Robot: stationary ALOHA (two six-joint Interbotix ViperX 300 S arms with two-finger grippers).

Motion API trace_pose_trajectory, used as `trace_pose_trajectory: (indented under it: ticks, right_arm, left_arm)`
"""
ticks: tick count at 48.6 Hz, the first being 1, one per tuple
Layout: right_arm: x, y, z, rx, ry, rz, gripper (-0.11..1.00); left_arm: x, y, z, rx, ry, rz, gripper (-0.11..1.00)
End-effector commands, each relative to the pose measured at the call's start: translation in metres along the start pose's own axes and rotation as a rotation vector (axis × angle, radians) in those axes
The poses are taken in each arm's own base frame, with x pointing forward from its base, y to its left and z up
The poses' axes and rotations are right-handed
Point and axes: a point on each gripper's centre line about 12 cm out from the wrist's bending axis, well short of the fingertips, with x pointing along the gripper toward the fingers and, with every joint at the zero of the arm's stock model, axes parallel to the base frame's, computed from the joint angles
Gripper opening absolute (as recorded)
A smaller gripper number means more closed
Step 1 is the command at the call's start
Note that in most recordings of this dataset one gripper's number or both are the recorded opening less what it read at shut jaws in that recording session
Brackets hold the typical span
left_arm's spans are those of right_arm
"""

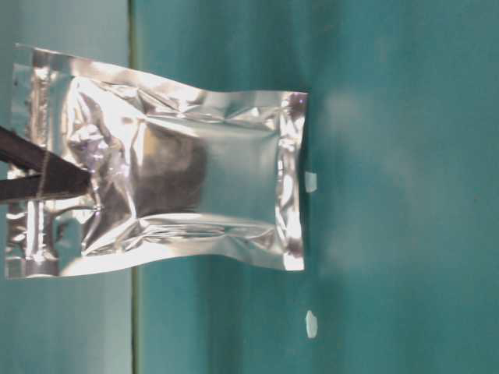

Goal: Hand over the silver zip bag and make it stand upright.
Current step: 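Lift the bag with the right gripper and swing it upright toward the left, then move the open left gripper to the bag's hanging left edge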

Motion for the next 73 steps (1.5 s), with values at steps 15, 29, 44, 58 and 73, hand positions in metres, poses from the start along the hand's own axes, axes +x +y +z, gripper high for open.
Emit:
trace_pose_trajectory:
  ticks: [15,29,44,58,73]
  right_arm:
    - [-0.003,0.007,0.007,-0.037,-0.025,0.002,0.01]
    - [-0.001,0.008,0.007,-0.04,-0.023,0.001,0.01]
    - [0.001,0.008,0.006,-0.038,-0.017,0.003,0.01]
    - [0.004,0.007,0.005,-0.037,-0.009,0.001,0.01]
    - [0.007,0.007,0.005,-0.039,-0.006,0.0,0.01]
  left_arm:
    - [0.003,0.005,0.0,-0.005,0.006,0.023,0.17]
    - [0.008,0.005,-0.019,-0.042,0.063,0.024,0.94]
    - [0.029,0.006,-0.06,-0.114,0.138,0.027,0.91]
    - [0.059,-0.001,-0.08,-0.097,0.145,-0.002,0.91]
    - [0.1,-0.006,-0.116,-0.106,0.188,-0.02,0.91]
